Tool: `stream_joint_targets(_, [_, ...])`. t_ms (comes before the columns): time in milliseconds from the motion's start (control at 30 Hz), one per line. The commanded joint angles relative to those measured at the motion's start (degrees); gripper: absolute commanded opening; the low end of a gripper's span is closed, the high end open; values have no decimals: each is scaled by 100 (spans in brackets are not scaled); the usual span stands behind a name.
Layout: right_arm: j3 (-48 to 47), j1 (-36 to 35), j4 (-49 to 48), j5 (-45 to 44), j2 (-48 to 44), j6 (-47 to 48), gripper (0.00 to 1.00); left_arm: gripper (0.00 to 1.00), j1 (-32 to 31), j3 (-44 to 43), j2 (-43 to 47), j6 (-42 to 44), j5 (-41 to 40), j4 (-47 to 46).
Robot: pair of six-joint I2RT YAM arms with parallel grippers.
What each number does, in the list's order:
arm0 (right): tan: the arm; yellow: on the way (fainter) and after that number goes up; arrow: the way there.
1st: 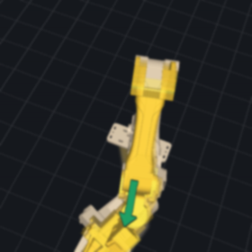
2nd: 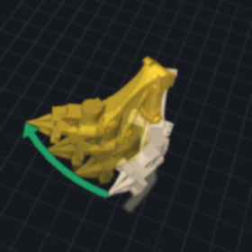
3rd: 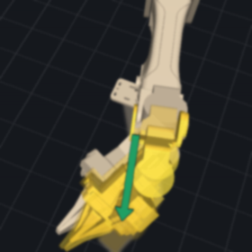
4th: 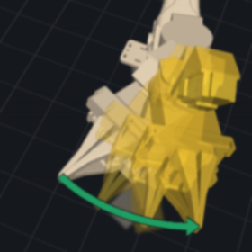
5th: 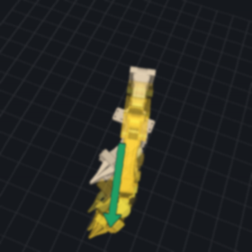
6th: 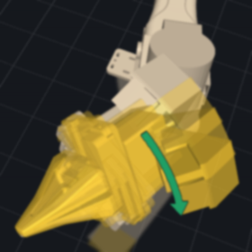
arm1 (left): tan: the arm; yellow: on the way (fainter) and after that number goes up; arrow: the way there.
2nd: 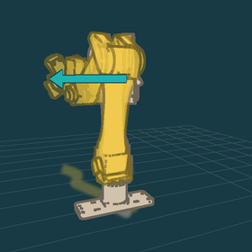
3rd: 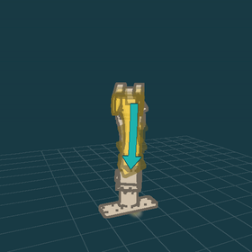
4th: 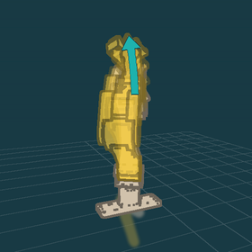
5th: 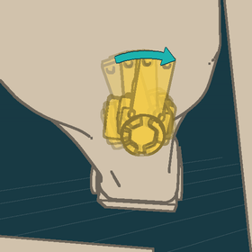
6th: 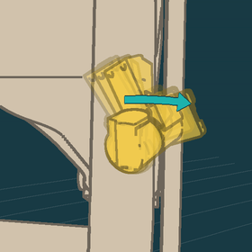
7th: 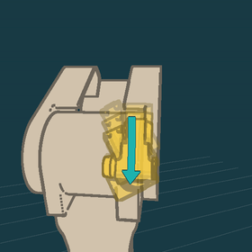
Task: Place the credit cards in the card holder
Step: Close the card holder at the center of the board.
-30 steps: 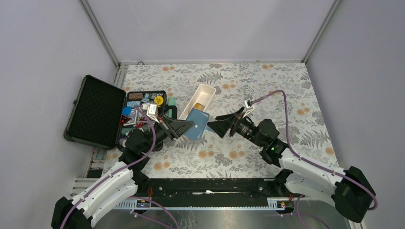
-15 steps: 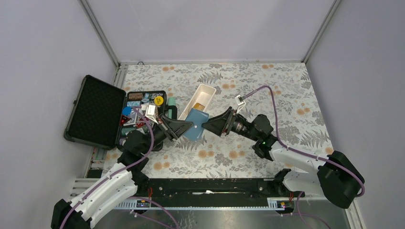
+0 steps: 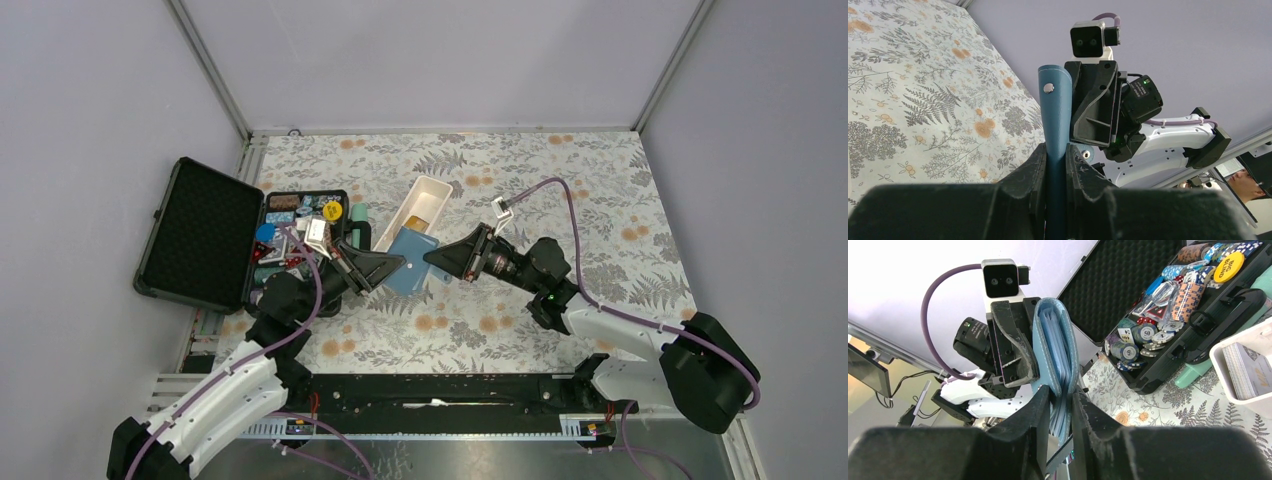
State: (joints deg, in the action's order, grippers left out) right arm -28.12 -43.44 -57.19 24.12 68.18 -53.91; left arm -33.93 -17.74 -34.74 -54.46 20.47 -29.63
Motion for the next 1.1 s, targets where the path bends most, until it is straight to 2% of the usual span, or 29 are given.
stream_joint_targets(0, [-246,-5,-369,76,-7,3,21,0,-42,-246,-134,-89,499,-320])
stream_joint_targets(100, [-200,1,-369,-20,-56,2,1,0,-37,-239,-212,-126,713,-343])
stream_joint_targets(133, [-187,9,-339,-43,-75,3,0,0,-35,-251,-212,-108,771,-300])
stream_joint_targets(167, [-174,31,-323,-48,-96,-4,0,7,-36,-286,-199,-73,803,-205])
stream_joint_targets(267, [-124,183,-281,70,-179,-58,0,48,-34,-488,-95,160,813,301])
stream_joint_targets(333, [-144,366,-258,418,-193,-147,0,69,-30,-650,39,448,766,773])
stream_joint_targets(400, [-197,588,-253,795,-169,-271,0,84,-19,-812,134,699,735,1208])
stream_joint_targets(467, [-275,772,-258,1187,-147,-357,0,92,25,-914,176,829,787,1471])
stream_joint_targets(633, [-639,1049,-315,2363,45,-615,0,95,294,-975,0,841,1453,1474])
stream_joint_targets(800, [-816,1105,-441,3018,118,-906,0,96,379,-1030,-107,935,1838,1437])
stream_joint_targets(1000, [-837,1118,-1014,3358,218,-1395,0,86,387,-939,-63,545,2352,753])
stream_joint_targets(1067, [-848,1134,-1152,3386,259,-1507,0,86,387,-902,-15,389,2478,561])
